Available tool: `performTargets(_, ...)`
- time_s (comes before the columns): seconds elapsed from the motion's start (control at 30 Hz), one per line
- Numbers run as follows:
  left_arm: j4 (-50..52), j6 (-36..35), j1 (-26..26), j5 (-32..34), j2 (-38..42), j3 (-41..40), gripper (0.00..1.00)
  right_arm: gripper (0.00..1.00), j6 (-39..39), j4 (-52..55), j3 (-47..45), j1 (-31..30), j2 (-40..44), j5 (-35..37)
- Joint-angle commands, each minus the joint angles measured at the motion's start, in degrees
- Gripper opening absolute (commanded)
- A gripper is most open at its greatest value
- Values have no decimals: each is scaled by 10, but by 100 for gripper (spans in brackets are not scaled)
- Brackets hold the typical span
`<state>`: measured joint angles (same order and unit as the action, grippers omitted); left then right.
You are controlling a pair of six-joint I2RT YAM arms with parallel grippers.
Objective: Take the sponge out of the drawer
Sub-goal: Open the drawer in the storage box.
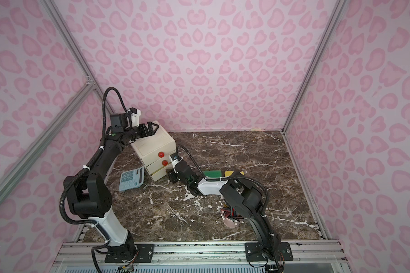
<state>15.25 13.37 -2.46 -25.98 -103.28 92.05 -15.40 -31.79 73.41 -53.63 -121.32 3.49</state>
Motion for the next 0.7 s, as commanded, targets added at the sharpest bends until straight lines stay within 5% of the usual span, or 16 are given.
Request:
performTargets(0.0, 5, -3, 0, -3, -1, -3, 100, 60, 2, -144, -18, -2, -10, 8)
performTargets(0.67, 10, -10, -2, -1, -9, -4, 99, 52, 46, -171, 67, -4, -94, 13)
